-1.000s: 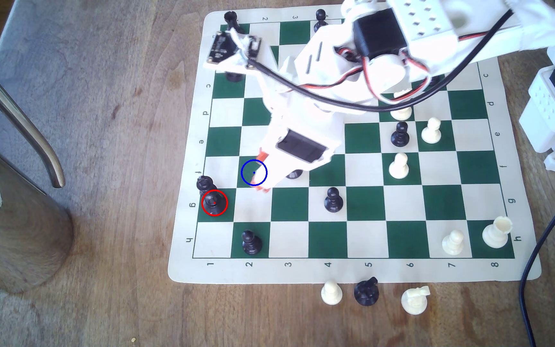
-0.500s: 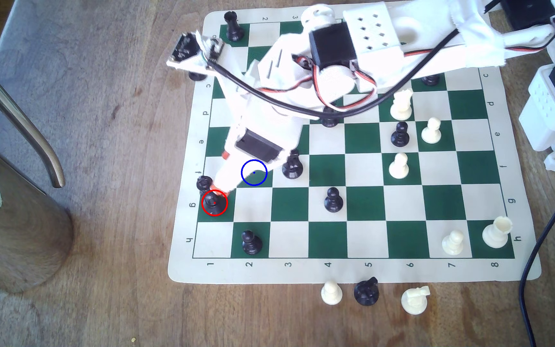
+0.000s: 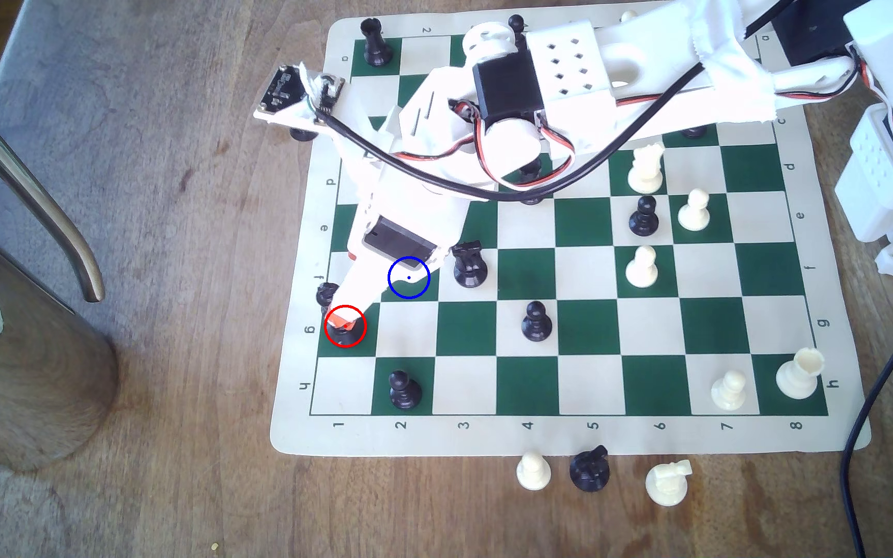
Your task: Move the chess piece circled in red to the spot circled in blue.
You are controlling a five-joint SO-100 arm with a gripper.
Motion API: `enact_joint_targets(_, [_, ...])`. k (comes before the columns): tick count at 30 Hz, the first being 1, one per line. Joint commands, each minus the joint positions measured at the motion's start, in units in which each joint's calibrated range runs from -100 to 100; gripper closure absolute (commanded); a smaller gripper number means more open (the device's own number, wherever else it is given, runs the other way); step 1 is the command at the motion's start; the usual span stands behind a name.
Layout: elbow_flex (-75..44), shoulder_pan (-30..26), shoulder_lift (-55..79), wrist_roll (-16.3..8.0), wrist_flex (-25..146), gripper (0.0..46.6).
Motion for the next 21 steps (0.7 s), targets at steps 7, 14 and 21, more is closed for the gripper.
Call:
enact_joint_targets(7, [-8.38, 0.66, 2.61, -0.20, -4.08, 24.4])
enact_joint_targets(14, [-9.46, 0.97, 5.07, -0.34, -6.78, 25.0])
enact_joint_targets(21, [-9.65, 0.97, 6.09, -0.63, -7.93, 25.5])
